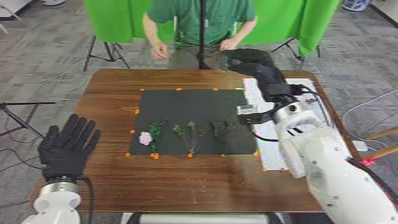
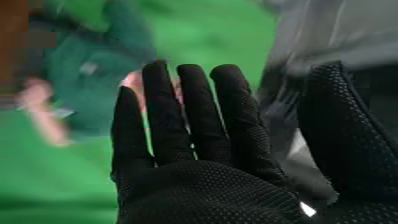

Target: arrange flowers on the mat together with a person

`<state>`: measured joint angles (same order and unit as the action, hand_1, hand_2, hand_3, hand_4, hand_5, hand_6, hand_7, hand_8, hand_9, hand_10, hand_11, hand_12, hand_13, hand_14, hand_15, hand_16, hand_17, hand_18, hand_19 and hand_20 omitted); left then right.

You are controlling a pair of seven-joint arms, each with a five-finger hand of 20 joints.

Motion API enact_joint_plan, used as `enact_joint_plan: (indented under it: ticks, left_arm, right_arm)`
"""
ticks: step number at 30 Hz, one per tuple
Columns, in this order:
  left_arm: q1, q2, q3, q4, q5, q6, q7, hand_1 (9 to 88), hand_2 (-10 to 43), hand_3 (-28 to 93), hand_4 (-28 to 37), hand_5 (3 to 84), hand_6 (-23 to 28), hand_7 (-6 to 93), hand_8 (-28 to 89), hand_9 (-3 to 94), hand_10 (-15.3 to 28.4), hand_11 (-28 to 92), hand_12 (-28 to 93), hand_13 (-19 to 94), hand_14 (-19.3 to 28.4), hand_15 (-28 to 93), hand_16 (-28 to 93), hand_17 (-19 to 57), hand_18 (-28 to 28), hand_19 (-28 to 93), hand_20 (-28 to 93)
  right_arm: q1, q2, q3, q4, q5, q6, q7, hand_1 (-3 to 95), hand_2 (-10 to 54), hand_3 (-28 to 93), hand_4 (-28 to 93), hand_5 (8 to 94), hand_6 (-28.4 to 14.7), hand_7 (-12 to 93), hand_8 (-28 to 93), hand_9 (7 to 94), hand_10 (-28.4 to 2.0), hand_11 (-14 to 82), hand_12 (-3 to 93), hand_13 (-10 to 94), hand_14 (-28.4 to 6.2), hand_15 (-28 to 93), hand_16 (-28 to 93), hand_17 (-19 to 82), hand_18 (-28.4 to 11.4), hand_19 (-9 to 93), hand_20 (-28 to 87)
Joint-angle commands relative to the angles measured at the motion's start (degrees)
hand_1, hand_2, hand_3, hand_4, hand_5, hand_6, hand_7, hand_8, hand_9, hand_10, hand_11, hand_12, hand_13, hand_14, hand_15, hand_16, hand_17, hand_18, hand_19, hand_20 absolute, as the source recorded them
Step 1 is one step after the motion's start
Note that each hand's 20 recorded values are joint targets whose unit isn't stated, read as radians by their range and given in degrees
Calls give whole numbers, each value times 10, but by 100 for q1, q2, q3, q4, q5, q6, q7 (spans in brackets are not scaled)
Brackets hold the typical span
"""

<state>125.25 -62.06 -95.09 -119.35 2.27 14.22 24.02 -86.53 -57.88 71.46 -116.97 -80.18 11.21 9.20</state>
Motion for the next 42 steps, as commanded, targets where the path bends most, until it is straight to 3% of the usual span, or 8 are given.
enact_joint_plan:
  ticks: [1,9,22,26,31,32,35,42]
  left_arm:
    - [203,-53,-61,-38,-131,-1,26,284,121,769,-283,509,87,156,-105,445,136,216,77,330,153,314,-75,-68,159,396,109]
    - [305,-57,-72,-99,-275,-23,158,286,115,771,-283,509,87,158,-105,446,136,217,77,330,152,313,-75,-68,159,396,109]
    - [341,-86,-132,-133,-245,-36,135,287,117,768,-283,510,87,159,-106,447,136,218,77,333,151,314,-75,-68,159,397,110]
    - [395,-158,-146,-154,-237,-19,144,287,119,767,-283,510,87,158,-105,447,134,218,77,333,151,313,-75,-68,159,398,111]
    - [470,-165,-167,-186,-233,-2,191,286,120,767,-283,511,87,157,-105,447,134,218,77,333,151,313,-75,-68,159,398,111]
    - [475,-169,-167,-188,-234,-10,193,286,120,767,-283,511,87,157,-105,447,134,218,77,334,151,313,-75,-68,160,398,111]
    - [459,-168,-149,-186,-220,-12,163,287,120,766,-283,511,87,158,-105,448,135,218,76,333,152,314,-75,-68,160,397,111]
    - [520,-183,-175,-206,-183,24,170,287,121,767,-283,512,87,157,-105,448,136,218,76,333,152,315,-75,-67,160,397,111]
  right_arm:
    - [-1895,378,1673,-199,1431,-1,157,267,43,802,-266,459,-51,171,-125,460,-159,98,147,385,-165,158,200,70,-193,375,61]
    - [-2894,214,2652,-427,1763,22,-19,258,45,798,-261,450,-47,164,-120,455,-153,87,149,382,-165,133,214,72,-192,352,75]
    - [-3310,91,2975,-630,1830,82,-131,255,44,800,-258,451,-43,167,-121,454,-143,83,151,386,-164,115,234,74,-192,339,93]
    - [-3380,34,3017,-661,1829,60,-133,255,42,800,-259,451,-44,166,-121,453,-141,84,151,386,-163,114,237,74,-192,338,94]
    - [-3348,-31,3011,-664,1874,-27,-164,256,42,801,-259,454,-37,169,-121,459,-131,85,149,392,-161,115,238,75,-192,337,96]
    - [-3042,136,2634,-574,1819,275,-98,258,42,800,-259,455,-35,170,-121,462,-127,85,148,394,-160,115,239,76,-192,337,96]
    - [-2991,180,2527,-591,1808,417,-15,259,41,799,-260,456,-32,174,-124,465,-120,83,145,397,-158,116,238,77,-192,337,98]
    - [-3282,-22,2783,-680,1866,67,12,261,42,799,-260,458,-31,174,-127,467,-119,84,143,402,-156,119,237,77,-192,336,100]
